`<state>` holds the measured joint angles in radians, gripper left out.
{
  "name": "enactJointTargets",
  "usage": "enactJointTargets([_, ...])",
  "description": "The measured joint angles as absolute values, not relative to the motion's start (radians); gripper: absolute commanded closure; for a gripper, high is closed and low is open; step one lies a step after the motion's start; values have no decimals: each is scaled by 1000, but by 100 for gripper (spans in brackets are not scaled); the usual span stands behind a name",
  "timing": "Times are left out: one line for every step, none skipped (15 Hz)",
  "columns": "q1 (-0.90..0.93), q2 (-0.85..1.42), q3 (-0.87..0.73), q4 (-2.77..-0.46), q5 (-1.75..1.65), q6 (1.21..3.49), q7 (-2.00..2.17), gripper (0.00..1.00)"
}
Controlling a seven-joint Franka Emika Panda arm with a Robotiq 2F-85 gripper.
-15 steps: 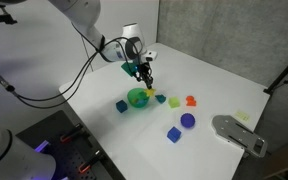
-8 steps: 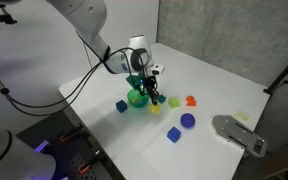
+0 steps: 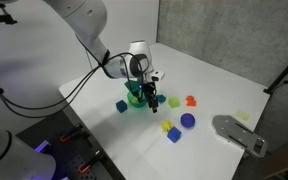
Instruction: Remove the yellow object from the green bowl and put it on the table
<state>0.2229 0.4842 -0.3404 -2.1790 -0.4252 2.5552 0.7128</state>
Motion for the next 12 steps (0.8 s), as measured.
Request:
enactJointTargets([223, 474, -337, -2181, -425, 2555, 712, 4])
enactJointTargets([223, 460, -332, -2185, -425, 2553, 711, 1])
enactJointTargets([224, 443, -324, -2191, -425, 2552, 707, 0])
enactJointTargets([224, 423, -314, -2199, -425, 2550, 704, 0])
enactJointTargets([225, 400, -301, -2208, -425, 2546, 700, 0])
enactJointTargets([225, 375, -286, -2218, -425, 2542, 695, 0])
enactJointTargets([224, 348, -270, -2229, -425, 2534, 686, 0])
enactJointTargets([224, 319, -253, -2241, -425, 2524, 677, 0])
enactJointTargets([222, 288, -234, -2255, -422, 2512, 660, 0])
enactJointTargets([216, 256, -213, -2270, -416, 2504, 638, 0])
enactJointTargets([207, 223, -190, -2288, -403, 2495, 608, 0])
enactJointTargets([197, 188, -165, -2308, -378, 2487, 567, 0])
